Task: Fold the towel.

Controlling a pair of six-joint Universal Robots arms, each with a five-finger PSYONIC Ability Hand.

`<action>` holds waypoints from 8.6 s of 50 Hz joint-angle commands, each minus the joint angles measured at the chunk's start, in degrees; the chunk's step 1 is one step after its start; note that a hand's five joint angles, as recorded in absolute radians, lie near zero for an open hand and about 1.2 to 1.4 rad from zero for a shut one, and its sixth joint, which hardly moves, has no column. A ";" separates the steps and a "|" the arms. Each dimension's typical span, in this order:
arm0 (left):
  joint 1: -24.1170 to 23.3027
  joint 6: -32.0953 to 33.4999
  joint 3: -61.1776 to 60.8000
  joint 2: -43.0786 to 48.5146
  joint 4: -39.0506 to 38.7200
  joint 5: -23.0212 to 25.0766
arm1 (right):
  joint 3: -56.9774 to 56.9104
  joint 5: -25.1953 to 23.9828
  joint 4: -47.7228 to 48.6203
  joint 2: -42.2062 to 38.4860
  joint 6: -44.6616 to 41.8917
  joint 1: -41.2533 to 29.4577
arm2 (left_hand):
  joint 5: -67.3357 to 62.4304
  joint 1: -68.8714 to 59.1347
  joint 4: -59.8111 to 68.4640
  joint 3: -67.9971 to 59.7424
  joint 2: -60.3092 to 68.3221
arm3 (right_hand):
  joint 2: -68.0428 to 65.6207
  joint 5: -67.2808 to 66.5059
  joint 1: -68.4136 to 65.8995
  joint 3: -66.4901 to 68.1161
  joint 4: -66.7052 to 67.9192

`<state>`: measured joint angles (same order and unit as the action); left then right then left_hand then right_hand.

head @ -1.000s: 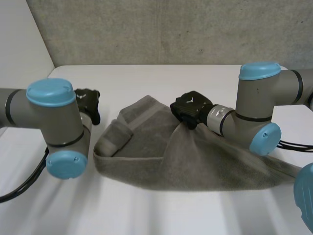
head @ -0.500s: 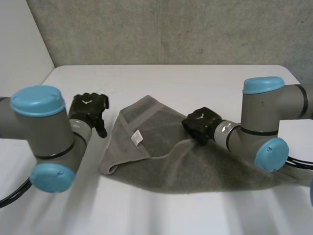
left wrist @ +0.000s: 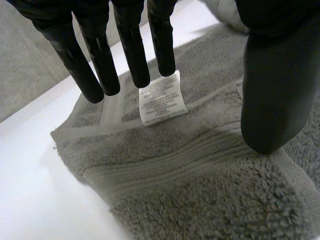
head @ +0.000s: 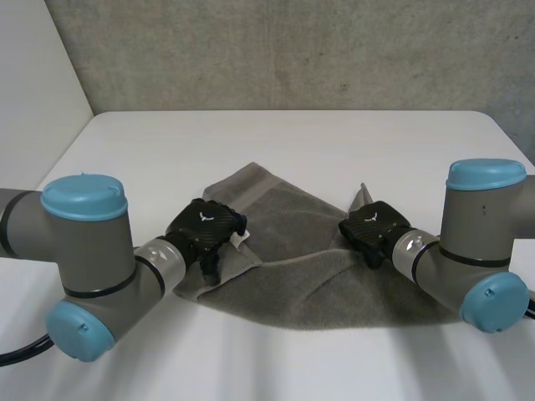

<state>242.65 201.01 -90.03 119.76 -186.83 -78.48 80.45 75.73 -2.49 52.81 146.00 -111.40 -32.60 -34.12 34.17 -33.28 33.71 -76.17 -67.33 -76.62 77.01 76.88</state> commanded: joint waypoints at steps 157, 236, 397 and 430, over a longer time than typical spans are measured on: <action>9.42 -20.57 1.70 -3.92 -10.14 -25.23 | 12.89 1.17 7.32 9.16 9.21 -1.54 | -37.40 -45.88 45.83 -46.72 46.29 | 40.19 41.35 40.64 -41.03 -40.90; 10.30 -20.83 5.73 -18.41 -4.53 -23.39 | 4.56 2.32 -1.60 34.19 5.43 9.96 | -37.40 -45.88 45.83 -46.72 46.29 | -3.83 -2.67 -3.38 2.99 3.12; 7.57 -22.77 8.20 -5.51 3.49 -21.45 | -47.40 -6.83 -9.63 -29.17 23.10 -2.07 | -37.40 -45.88 45.83 -46.72 46.29 | 24.04 25.20 24.49 -24.88 -24.74; 7.66 -22.59 9.34 -5.42 4.02 -21.45 | -31.50 -5.33 -11.83 -5.52 18.88 -1.37 | -37.40 -45.88 45.83 -46.72 46.29 | -3.83 -2.67 -3.38 2.99 3.12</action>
<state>250.38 178.36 -80.06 114.06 -183.07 -99.95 45.70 70.47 -10.58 43.21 168.19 -113.06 -86.39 -84.24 87.55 -88.90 87.12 -74.16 -65.76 -75.77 76.84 76.87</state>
